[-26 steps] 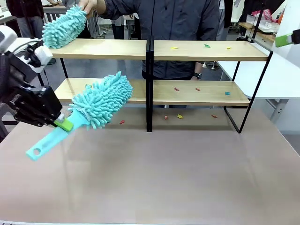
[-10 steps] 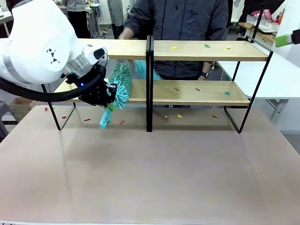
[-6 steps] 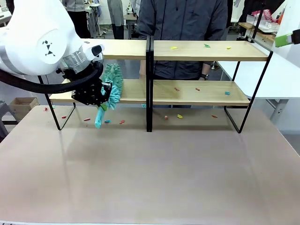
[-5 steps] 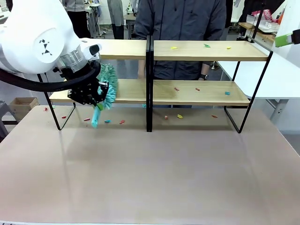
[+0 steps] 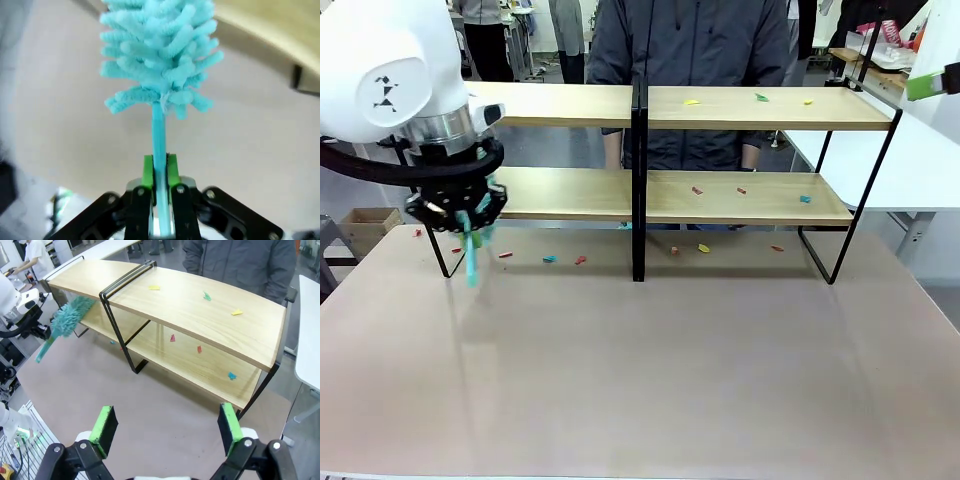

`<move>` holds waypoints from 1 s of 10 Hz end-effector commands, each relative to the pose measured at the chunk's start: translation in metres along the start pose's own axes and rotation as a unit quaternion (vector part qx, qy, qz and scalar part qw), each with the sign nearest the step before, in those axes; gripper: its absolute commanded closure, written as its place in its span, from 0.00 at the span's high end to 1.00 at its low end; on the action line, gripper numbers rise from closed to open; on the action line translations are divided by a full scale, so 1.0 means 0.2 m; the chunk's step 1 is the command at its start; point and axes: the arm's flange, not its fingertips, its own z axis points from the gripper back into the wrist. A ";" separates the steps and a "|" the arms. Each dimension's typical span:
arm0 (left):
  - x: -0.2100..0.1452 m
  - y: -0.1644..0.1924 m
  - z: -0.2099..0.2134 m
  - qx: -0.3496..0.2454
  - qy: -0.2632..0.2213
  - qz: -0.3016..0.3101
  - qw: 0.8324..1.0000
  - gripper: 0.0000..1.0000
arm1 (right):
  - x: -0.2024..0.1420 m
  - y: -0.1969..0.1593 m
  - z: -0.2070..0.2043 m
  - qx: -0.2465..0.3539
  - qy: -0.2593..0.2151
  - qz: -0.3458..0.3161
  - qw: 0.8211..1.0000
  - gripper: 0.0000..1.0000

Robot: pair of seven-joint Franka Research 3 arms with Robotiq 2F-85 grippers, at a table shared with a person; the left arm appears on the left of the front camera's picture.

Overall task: Clean the shelves.
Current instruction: Clean a randomly selected level of the Shelf with the Duster.

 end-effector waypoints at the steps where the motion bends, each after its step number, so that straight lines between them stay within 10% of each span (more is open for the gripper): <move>1: -0.01 0.05 0.03 0.061 -0.008 0.070 0.996 0.12 | -0.01 -0.01 0.00 0.002 0.001 0.002 1.000 1.00; 4: -0.06 0.11 0.14 0.017 -0.079 0.069 0.994 0.12 | -0.01 -0.01 0.00 0.002 0.001 0.002 1.000 1.00; 10: -0.10 0.16 0.12 -0.061 -0.045 -0.055 0.996 0.12 | -0.01 -0.01 0.00 0.002 0.001 0.002 1.000 1.00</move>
